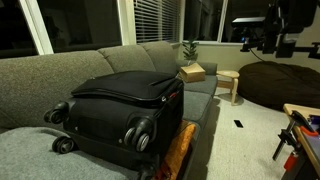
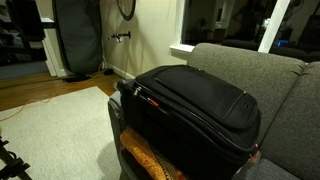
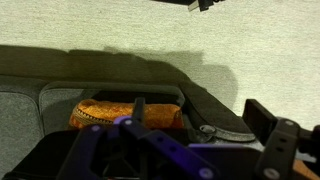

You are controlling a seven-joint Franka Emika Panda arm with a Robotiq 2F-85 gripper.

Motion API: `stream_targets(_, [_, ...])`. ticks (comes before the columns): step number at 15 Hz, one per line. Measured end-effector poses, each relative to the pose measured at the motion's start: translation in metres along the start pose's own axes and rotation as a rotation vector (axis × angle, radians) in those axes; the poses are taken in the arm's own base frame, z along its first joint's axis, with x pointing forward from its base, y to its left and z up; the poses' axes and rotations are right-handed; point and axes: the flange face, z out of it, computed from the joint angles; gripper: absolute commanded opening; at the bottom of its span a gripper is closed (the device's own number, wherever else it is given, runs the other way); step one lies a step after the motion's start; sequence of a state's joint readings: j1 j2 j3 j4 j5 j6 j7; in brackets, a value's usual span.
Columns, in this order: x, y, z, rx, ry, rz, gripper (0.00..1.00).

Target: Close the zipper

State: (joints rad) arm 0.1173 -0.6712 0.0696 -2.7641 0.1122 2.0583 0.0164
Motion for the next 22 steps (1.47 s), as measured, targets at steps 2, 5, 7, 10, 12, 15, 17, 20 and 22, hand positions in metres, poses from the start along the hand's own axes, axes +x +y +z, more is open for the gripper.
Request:
stream_targets(2, [0.014,0.000,0.010,0.000,-0.017,-0.006,1.00])
stream_targets(5, [0.041,-0.001,0.024,0.002,-0.024,-0.016,1.00])
stream_targets(7, [0.060,-0.002,0.031,0.004,-0.019,-0.022,1.00])
stream_targets(10, [0.085,-0.004,0.041,-0.001,-0.026,-0.031,1.00])
stream_targets(12, [0.094,-0.005,0.046,-0.001,-0.038,-0.034,1.00])
stream_targets(15, [0.097,-0.006,0.046,-0.002,-0.039,-0.036,1.00])
stream_targets(17, [0.097,-0.006,0.046,-0.001,-0.039,-0.036,1.00])
stream_targets(20, [0.100,-0.005,0.048,-0.001,-0.032,-0.035,1.00])
stream_targets(22, [0.111,-0.004,0.051,0.001,-0.015,-0.031,1.00])
